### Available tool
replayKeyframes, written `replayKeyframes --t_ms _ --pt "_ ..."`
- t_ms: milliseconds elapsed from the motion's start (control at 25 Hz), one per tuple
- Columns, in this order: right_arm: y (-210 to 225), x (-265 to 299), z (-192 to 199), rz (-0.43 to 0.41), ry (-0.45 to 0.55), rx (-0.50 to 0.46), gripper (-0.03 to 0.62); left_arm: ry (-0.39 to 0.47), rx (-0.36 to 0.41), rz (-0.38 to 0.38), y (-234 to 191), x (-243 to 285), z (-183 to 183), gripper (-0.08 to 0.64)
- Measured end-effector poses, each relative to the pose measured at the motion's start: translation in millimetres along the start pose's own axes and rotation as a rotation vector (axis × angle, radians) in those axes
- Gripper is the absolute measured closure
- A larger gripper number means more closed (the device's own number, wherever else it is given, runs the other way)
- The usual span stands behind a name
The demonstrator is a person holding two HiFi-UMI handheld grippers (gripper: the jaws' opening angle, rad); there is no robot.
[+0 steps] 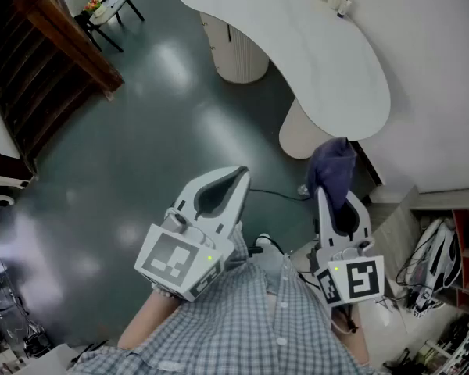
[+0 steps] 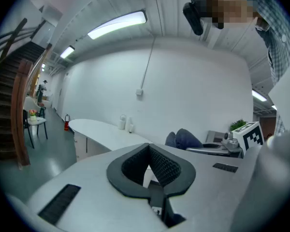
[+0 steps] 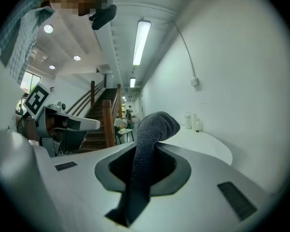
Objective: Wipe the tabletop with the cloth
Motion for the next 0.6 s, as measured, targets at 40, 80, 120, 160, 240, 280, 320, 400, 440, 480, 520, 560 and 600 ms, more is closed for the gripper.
replayKeyframes --t_ms 40,80,120,160,240,280,320,400,440,480,520,560,600 --pt "0 0 0 -0.003 -0.002 -0.002 0.540 0.000 0.001 0.000 0 0 0 0.555" --pt "-1 1 0 -0.005 -0.003 -0.004 0.540 0.000 0.001 0.000 0 1 0 0.555" --pt "-1 1 -1 -0.007 -0.005 -0.006 0.540 0.000 0.002 0.000 0 1 -1 0.555" --pt "-1 2 -1 -0.008 -0.006 -0.007 0.540 0.000 0.003 0.001 0 1 -1 0.555" --pt "-2 3 -1 -0.009 -0.007 -0.008 0.540 0.000 0.003 0.002 -1 1 -1 0.555" --pt "-3 3 0 -0.009 -0.007 -0.009 0.540 -0.001 0.002 0.003 -1 0 0 0.555" --pt "-5 4 0 -0.009 -0.007 -0.009 0.540 -0.001 0.002 0.004 -2 -1 0 0.555" --pt "-8 5 1 -0.009 -0.009 -0.012 0.540 -0.002 0.003 0.006 -5 -3 1 0.555" --pt "-10 6 0 -0.009 -0.009 -0.013 0.540 -0.002 0.003 0.007 -6 -4 2 0.555" --pt "-11 7 0 -0.009 -0.010 -0.013 0.540 -0.002 0.002 0.007 -8 -4 1 0.555" --pt "-13 8 0 -0.009 -0.011 -0.013 0.540 -0.002 0.001 0.007 -9 -5 1 0.555" --pt "-14 9 -1 -0.008 -0.012 -0.011 0.540 -0.002 0.000 0.008 -11 -5 1 0.555" --pt "-15 10 -1 -0.007 -0.013 -0.008 0.540 -0.002 -0.001 0.008 -12 -5 1 0.555"
Point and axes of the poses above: the fingertips, and each gripper's own axes: x forward along the fingers, y to its right, z out of its underside, the point moved 9 cm from there along -x, backward along the fingers, and after that the axes turned 14 degrees about -z, right-handed, at the moved point
